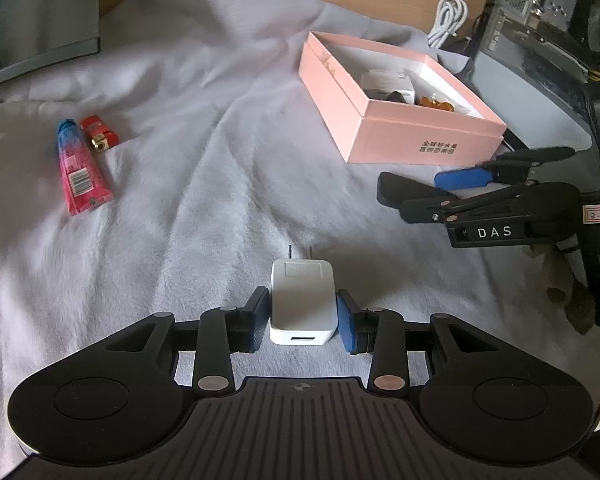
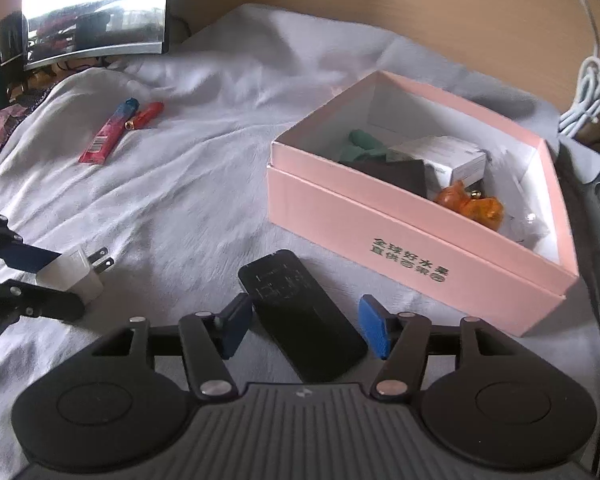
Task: Organize rigid objects
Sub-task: 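Drop the black device into the pink box with the right tool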
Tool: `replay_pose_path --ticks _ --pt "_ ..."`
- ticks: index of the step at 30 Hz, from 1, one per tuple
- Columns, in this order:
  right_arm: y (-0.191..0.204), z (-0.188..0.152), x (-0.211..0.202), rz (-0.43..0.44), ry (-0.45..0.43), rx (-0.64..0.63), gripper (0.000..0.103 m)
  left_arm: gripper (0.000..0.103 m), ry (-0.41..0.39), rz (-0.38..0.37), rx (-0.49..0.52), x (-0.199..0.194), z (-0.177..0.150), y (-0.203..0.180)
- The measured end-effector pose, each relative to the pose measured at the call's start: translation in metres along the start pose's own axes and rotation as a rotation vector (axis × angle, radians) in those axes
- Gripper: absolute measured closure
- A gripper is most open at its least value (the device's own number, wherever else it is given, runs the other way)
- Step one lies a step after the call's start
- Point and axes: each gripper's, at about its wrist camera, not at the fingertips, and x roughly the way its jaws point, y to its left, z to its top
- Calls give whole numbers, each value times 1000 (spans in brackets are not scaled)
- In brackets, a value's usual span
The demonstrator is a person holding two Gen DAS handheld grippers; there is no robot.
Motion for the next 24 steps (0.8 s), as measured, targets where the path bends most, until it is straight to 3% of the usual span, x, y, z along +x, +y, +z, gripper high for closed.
replay_pose_path --ticks 4,9,12,16,22,24 --pt "3 0 -1 30 17 11 45 64 -8 0 -20 2 2 0" --pt "10 1 -6 44 53 -11 64 64 -8 -1 -4 7 8 0" --pt "17 -5 -17 45 75 -34 65 64 -9 8 41 7 8 -3" --pt "18 -24 -47 63 73 -37 65 66 -18 16 178 4 -1 -15" --pt "3 -32 -98 13 11 37 65 66 20 -120 228 -3 0 -33" --pt "-3 -26 -116 -9 -37 47 65 66 -6 -174 222 -12 14 -40"
